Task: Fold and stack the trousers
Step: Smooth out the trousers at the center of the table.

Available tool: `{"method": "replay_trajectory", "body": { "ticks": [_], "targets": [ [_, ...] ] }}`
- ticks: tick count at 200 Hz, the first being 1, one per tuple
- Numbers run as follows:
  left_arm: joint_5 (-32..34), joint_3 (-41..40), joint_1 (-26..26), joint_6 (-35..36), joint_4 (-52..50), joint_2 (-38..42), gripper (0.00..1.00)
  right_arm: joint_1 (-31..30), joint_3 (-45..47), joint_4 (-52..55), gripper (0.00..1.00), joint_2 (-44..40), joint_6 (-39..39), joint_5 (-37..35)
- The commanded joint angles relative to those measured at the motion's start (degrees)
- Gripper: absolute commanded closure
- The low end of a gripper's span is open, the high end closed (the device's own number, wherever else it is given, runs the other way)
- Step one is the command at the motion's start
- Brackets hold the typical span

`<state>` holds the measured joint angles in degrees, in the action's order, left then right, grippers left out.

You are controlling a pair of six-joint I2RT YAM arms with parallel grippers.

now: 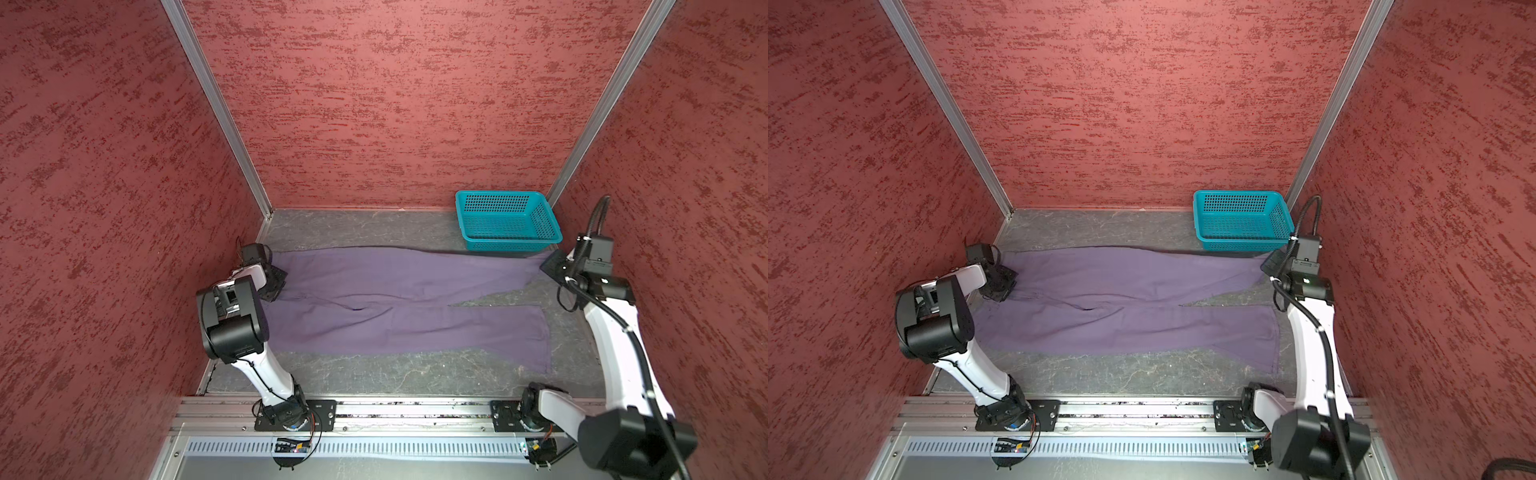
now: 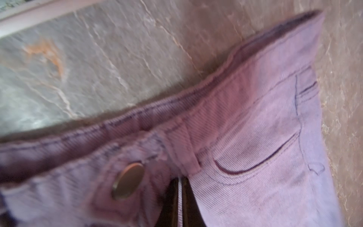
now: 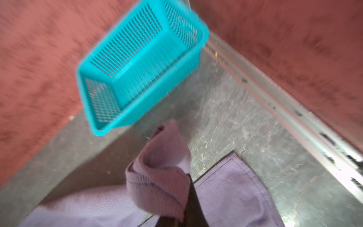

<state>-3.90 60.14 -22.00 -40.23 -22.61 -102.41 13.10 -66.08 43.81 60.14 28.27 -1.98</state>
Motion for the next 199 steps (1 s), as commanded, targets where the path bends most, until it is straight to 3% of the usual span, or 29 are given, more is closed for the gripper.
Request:
{"method": "replay_trajectory", "body": {
  "ticks": [1, 42, 69, 81, 96, 114, 122, 134, 139, 164, 199],
  "targets": [
    [2.1, -0.3, -0.7, 0.1, -0.1, 2.4, 0.92, 0.2, -2.8, 5.9, 1.0, -2.5, 4.5, -5.1],
    [1.8, 2.0, -0.7, 0.0, 0.2, 1.3, 0.92, 0.7, -0.9, 1.7, 1.0, -2.9, 10.7, -6.9],
    [2.5, 5.5, 1.1, 0.8, -0.8, -1.8, 0.92, 3.1, 5.4, -6.0, 0.99, 2.5, 13.8, -1.5],
    [3.8, 7.3, 2.1, 1.0, -1.6, -3.1, 0.92, 4.2, 7.8, -10.6, 0.87, 6.5, 15.2, 1.7],
    [4.7, 10.6, 3.4, 1.4, -3.7, -5.1, 0.92, 4.9, 8.4, -15.2, 0.56, 12.5, 16.0, 3.2],
    [5.7, 14.6, 5.0, 2.1, -6.4, -6.4, 0.84, 5.8, 5.7, -17.2, 0.44, 19.1, 15.2, 3.0],
    [6.6, 15.7, 6.0, 2.4, -7.1, -6.1, 0.73, 6.2, 4.1, -17.3, 0.43, 20.8, 14.5, 2.8],
    [7.9, 16.4, 7.6, 3.3, -7.3, -5.2, 0.48, 6.2, 2.2, -17.2, 0.43, 21.5, 13.0, 2.4],
    [8.4, 16.7, 8.4, 3.8, -7.4, -4.9, 0.43, 6.2, 1.8, -17.3, 0.44, 21.3, 12.1, 2.5],
    [11.9, 19.6, 12.1, 6.9, -8.9, -6.5, 0.29, 6.0, 1.3, -13.6, 0.54, 19.9, 6.8, 3.1],
    [9.9, 25.3, 13.4, 7.1, -11.6, -13.7, 0.24, 4.2, 8.6, -5.7, 0.62, 18.5, 0.2, 4.8]
  ]
}}
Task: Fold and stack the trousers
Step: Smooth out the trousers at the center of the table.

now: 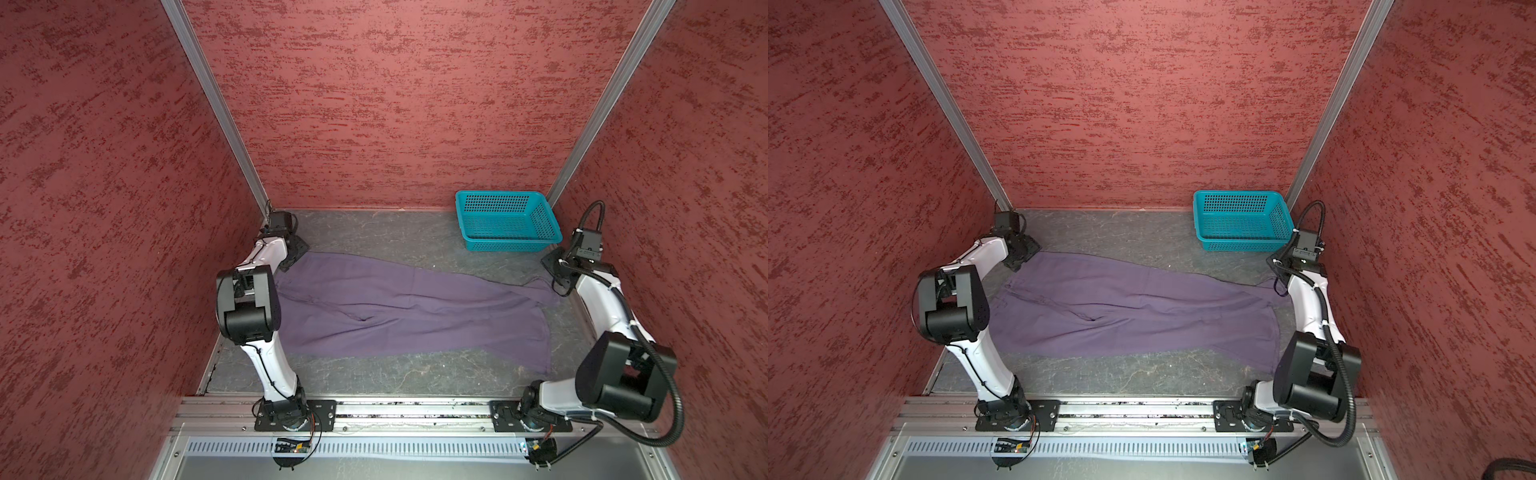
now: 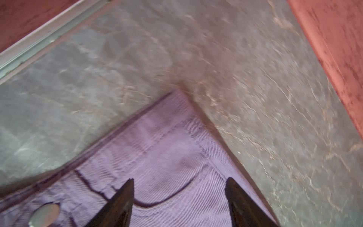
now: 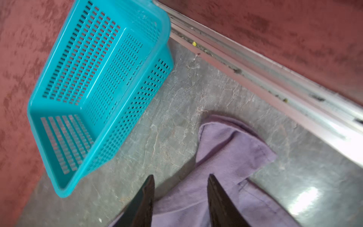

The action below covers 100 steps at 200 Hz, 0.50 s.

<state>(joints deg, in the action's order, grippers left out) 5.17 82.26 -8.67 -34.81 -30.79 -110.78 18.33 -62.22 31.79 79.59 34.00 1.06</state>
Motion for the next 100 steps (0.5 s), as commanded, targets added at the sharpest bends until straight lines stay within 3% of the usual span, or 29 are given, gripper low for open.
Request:
{"method": "replay_trajectory", "body": {
  "ticks": [1, 17, 41, 62, 71, 100],
  "targets": [
    [0.8, 3.5, 0.1, 1.7, -3.6, -5.5, 0.24, -1.1, 5.1, 6.4, 0.62, -1.0, -5.7, 1.9],
    [0.6, 7.1, 0.7, 2.2, -6.0, -8.9, 0.2, -1.2, 10.7, 5.6, 0.58, -1.8, -6.6, 4.0],
    [1.5, 10.6, 1.6, 3.5, -8.2, -11.8, 0.17, -1.1, 15.5, 2.1, 0.36, -1.7, -6.5, 6.3],
    [1.6, 11.6, 1.6, 3.6, -9.0, -12.9, 0.16, -0.9, 15.6, -0.9, 0.3, 0.9, -6.7, 5.5],
    [1.6, 11.6, 1.5, 3.5, -9.0, -13.1, 0.22, -0.5, 14.9, -2.5, 0.3, 2.6, -6.5, 5.7],
    [0.5, 11.5, 0.2, 3.5, -8.7, -13.8, 0.56, 0.8, 10.7, -5.5, 0.3, 9.3, -5.7, 5.8]
  ]
}}
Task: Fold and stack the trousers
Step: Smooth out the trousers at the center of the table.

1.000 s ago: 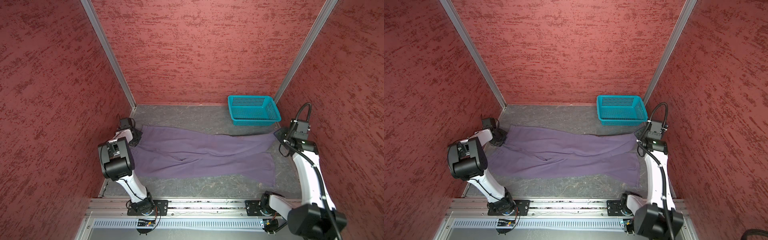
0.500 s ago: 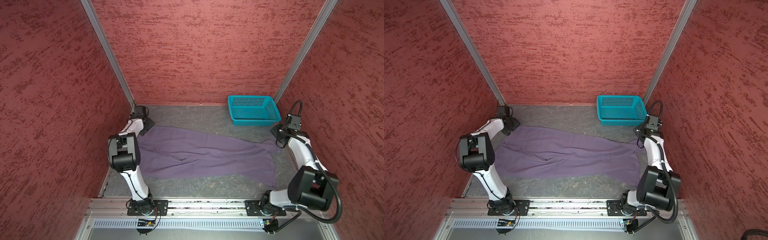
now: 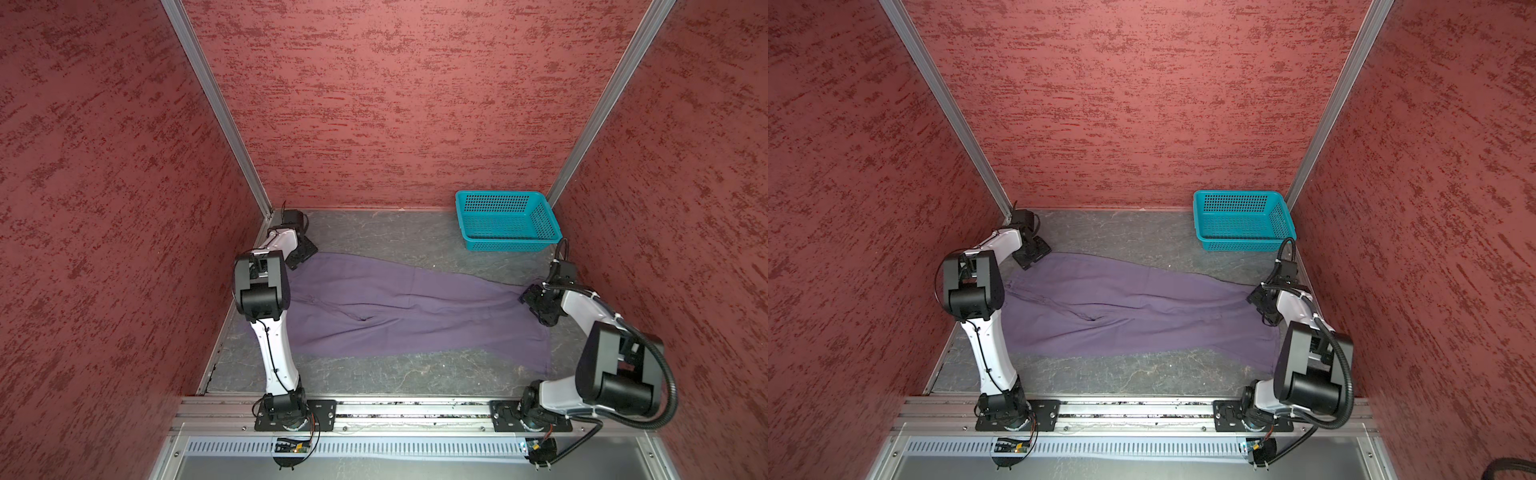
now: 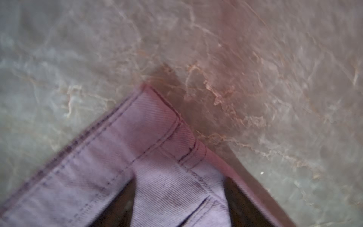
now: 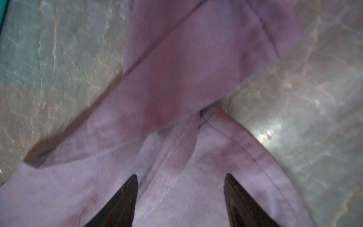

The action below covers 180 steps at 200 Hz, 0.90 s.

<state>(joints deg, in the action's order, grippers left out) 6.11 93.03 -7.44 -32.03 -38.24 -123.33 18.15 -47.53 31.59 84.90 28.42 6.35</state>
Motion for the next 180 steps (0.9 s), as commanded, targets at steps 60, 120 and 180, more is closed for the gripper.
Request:
{"method": "replay_trajectory", "body": {
  "ticks": [60, 120, 180],
  "targets": [
    [-2.7, 0.3, -5.5, -0.1, 0.1, 0.5, 1.0, 1.8, -10.8, -5.6, 0.27, 9.4, -0.9, -0.1],
    [-3.3, -1.1, -4.6, -0.7, 0.3, 3.7, 1.0, 2.8, -12.2, -9.0, 0.84, 12.1, -1.7, -2.3],
    [-3.5, -8.7, 0.2, -1.6, 1.2, 11.7, 0.65, 3.2, -19.1, -8.5, 1.0, 15.5, 0.9, 1.5]
  ]
}}
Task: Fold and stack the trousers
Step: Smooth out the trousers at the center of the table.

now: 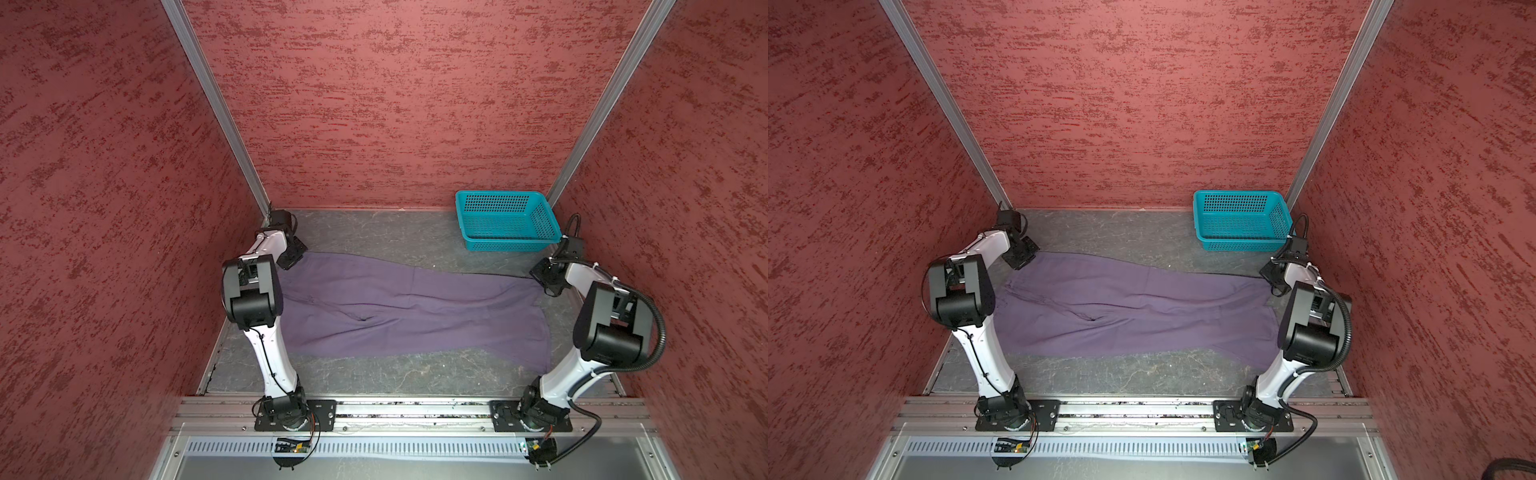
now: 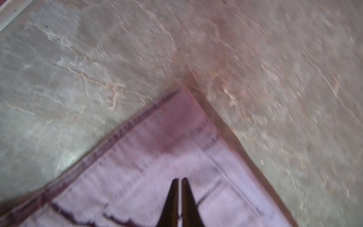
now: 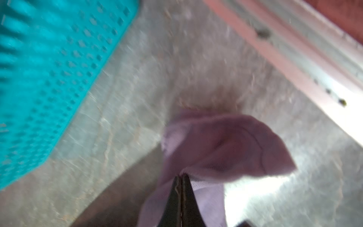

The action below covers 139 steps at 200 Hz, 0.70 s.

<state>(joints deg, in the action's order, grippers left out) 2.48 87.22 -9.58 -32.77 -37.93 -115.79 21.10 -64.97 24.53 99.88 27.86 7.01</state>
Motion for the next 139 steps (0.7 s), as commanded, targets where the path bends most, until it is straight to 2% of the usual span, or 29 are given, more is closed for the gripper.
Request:
{"method": "replay_trajectory", "body": {
  "ticks": [1, 16, 28, 54, 92, 100, 104, 110, 117, 127, 139],
  "targets": [
    [0.2, -3.1, 2.4, -0.9, 0.9, 4.2, 0.64, 0.2, -1.7, -1.4, 1.0, 0.6, 1.5, 0.8],
    [0.5, -5.1, 4.5, -1.0, 1.1, 5.8, 0.48, 0.2, -3.0, -1.5, 1.0, 0.9, 2.1, 0.4],
    [0.9, -5.9, 5.9, -0.9, 0.8, 6.3, 0.4, 0.2, -4.1, -2.3, 1.0, 1.1, 2.6, 0.6],
    [0.8, -5.9, 7.6, -0.8, -0.2, 5.4, 0.32, 0.2, -8.3, -2.5, 1.0, 3.3, 2.5, 0.0],
    [0.9, -4.7, 8.8, -0.6, -1.9, 2.6, 0.14, 0.2, -14.2, -0.8, 1.0, 9.2, 1.4, -4.0],
    [1.0, -4.1, 9.0, -0.3, -2.3, 2.0, 0.07, 0.2, -14.6, -1.1, 0.88, 9.8, 1.5, -3.6],
    [1.1, -3.8, 8.9, -0.1, -2.5, 1.8, 0.04, 0.2, -14.8, -1.3, 0.79, 9.9, 1.6, -3.3],
    [1.4, -3.3, 9.1, 0.2, -3.0, 1.3, 0.01, 0.2, -14.8, -1.6, 0.66, 9.9, 1.8, -2.8],
    [1.8, -2.9, 9.1, 0.5, -3.5, 0.7, 0.01, 0.2, -14.9, -1.9, 0.56, 9.6, 1.9, -1.9],
    [2.2, -2.3, 9.1, 0.9, -3.6, 0.0, 0.01, 0.2, -14.1, -2.4, 0.51, 8.6, 2.3, -0.4],
    [2.6, -1.4, 9.1, 1.4, -3.3, -1.1, 0.01, 0.2, -12.2, -2.7, 0.5, 6.5, 2.8, 0.8]
  ]
}}
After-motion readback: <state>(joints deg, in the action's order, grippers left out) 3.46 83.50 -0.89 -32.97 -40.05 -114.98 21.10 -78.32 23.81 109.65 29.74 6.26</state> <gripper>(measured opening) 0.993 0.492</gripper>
